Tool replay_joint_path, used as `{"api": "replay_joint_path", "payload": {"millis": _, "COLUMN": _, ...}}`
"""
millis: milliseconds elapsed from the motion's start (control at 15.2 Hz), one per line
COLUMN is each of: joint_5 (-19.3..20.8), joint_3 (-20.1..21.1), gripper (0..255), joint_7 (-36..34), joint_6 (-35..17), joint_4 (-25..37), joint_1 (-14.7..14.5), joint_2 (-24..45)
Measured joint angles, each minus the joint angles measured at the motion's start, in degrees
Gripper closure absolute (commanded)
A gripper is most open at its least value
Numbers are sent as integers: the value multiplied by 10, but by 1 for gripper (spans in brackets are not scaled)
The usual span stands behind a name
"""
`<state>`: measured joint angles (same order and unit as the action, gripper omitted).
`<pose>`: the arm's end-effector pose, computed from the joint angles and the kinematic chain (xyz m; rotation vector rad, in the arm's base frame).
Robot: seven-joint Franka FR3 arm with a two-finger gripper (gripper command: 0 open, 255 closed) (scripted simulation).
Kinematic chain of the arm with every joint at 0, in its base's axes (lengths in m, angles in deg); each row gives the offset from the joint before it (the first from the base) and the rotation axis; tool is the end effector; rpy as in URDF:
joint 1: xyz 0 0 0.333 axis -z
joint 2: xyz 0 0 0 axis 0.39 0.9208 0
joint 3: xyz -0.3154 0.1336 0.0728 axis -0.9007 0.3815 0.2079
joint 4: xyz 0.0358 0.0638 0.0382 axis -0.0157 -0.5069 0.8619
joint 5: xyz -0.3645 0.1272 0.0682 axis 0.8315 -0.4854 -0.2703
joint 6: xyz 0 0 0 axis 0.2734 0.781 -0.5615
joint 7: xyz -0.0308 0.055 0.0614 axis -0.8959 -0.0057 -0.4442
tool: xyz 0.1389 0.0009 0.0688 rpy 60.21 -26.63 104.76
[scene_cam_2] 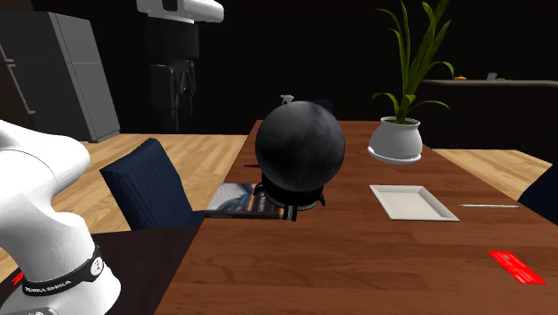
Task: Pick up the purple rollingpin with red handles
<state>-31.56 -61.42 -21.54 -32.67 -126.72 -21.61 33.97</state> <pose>0.2702 0.0065 0.5564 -3.0755 0.0349 0.1738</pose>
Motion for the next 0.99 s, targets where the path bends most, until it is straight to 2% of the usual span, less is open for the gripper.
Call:
{"api": "replay_joint_path", "payload": {"millis": 132, "joint_5": -3, "joint_3": 5, "gripper": 0, "joint_7": -5, "joint_6": -7, "joint_4": -3, "joint_1": -1, "joint_2": 3}}
{"api": "replay_joint_path", "payload": {"millis": 330, "joint_5": -22, "joint_3": 33, "gripper": 0, "joint_7": -36, "joint_6": -43, "joint_4": -13, "joint_1": -9, "joint_2": 24}}
{"api": "replay_joint_path", "payload": {"millis": 990, "joint_5": -66, "joint_3": 139, "gripper": 0, "joint_7": -152, "joint_6": -186, "joint_4": 3, "joint_1": -32, "joint_2": 158}}
